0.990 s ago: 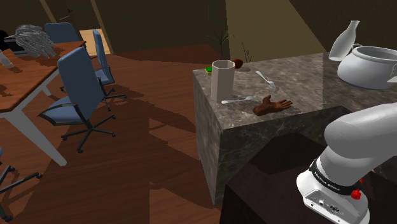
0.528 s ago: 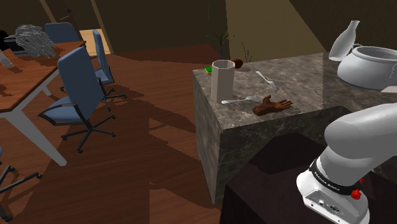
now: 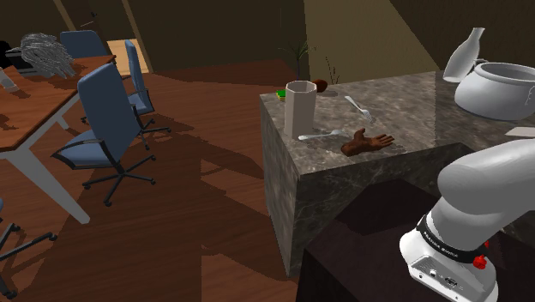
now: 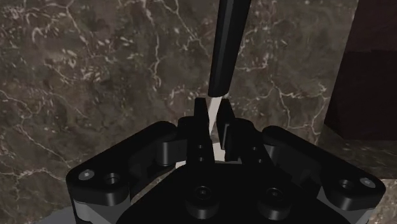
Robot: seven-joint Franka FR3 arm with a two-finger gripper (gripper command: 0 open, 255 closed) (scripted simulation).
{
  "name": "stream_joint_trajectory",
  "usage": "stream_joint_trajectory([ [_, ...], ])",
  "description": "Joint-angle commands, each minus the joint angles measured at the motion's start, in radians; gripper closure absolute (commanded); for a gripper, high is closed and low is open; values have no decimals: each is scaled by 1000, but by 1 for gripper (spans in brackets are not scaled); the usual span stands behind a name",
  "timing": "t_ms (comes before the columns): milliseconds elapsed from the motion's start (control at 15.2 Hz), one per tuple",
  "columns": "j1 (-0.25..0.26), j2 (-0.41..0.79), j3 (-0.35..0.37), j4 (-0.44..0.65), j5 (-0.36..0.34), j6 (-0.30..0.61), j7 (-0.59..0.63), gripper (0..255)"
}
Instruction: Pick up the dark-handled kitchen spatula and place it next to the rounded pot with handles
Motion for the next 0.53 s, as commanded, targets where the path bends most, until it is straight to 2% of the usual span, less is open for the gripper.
stream_joint_trajectory([
  [0, 6, 2, -18, -19, -9, 26, 5, 255],
  [462, 38, 16, -97, -73, -41, 114, 21, 255],
])
